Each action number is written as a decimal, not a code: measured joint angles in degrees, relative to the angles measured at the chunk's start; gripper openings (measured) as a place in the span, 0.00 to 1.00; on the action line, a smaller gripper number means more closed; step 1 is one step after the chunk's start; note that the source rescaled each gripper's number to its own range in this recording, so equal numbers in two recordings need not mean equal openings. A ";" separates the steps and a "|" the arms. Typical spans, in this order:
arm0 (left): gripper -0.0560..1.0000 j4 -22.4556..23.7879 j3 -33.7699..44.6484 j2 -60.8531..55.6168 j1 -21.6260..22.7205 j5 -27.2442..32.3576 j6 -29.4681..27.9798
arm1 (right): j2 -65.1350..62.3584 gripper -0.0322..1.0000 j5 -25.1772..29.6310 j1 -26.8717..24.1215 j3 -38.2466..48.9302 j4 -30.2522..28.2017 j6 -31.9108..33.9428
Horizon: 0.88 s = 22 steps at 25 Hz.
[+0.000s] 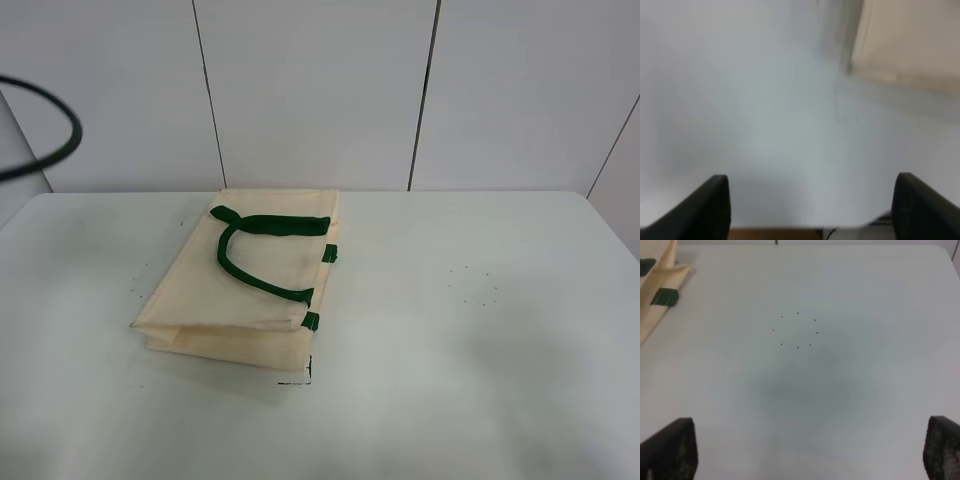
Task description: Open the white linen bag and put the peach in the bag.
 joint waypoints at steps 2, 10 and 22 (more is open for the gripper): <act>1.00 0.00 5.52 -6.40 0.00 0.05 0.53 | 0.00 1.00 0.00 0.00 0.00 0.00 0.00; 1.00 -0.23 27.39 -31.33 0.00 -3.14 1.11 | 0.00 1.00 0.00 0.00 0.00 0.00 0.00; 0.97 -2.61 29.81 -44.70 0.00 -6.41 3.47 | 0.00 1.00 0.00 0.00 0.00 0.00 0.00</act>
